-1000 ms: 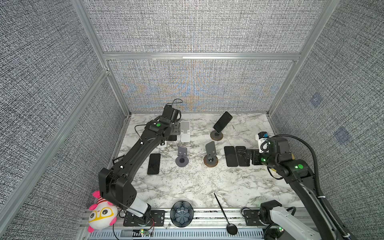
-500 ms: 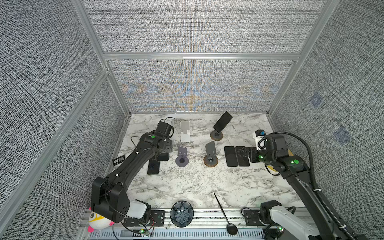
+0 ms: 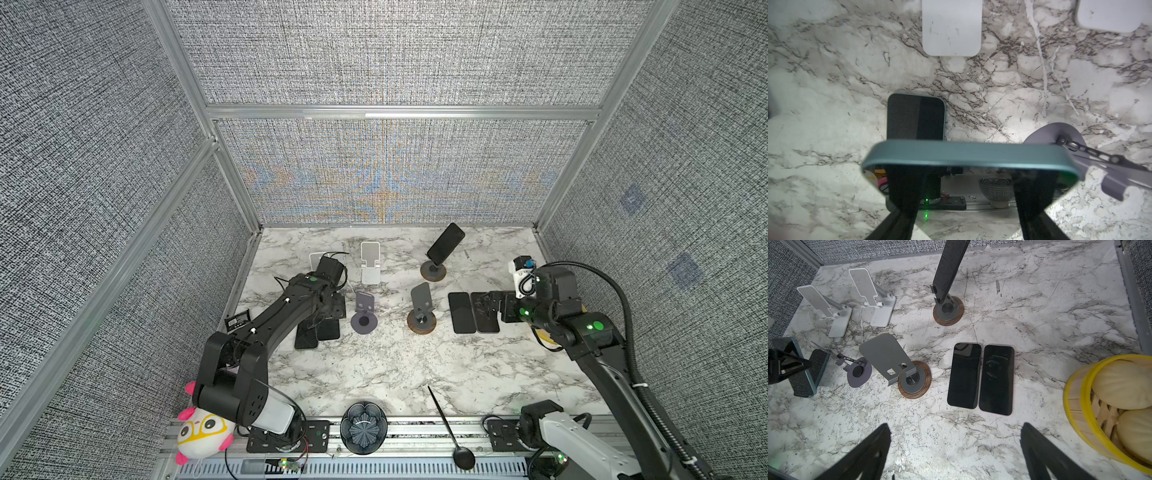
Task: Remove the phone from the phone stand
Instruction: Place the phone at the middle-left of the table.
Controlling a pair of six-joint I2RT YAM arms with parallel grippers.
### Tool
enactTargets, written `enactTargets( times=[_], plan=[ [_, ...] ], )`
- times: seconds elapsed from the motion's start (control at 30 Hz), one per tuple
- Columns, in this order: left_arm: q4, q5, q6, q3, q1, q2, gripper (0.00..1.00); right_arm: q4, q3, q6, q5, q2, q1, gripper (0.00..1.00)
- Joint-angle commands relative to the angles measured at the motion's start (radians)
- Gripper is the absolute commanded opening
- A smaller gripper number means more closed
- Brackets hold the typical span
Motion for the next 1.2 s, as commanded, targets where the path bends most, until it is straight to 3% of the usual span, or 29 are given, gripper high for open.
enactTargets(
  times=[0.0, 0.7, 1.17],
  plan=[
    [0.045, 0.034, 0.021, 0.003, 0.014, 0.032, 0.53, -0.006, 0.001, 0.002, 0.008, 0.001, 0.0, 0.98],
    [0.052, 0.055, 0.064, 0.067, 0.019, 0.241, 0.53, -0.018, -0.001, 0.01, 0.016, -0.012, -0.001, 0.98],
    [0.041, 0.05, 0.07, 0.083, 0.02, 0.314, 0.61, -0.015, -0.001, 0.008, 0.016, -0.015, 0.0, 0.98]
  ],
)
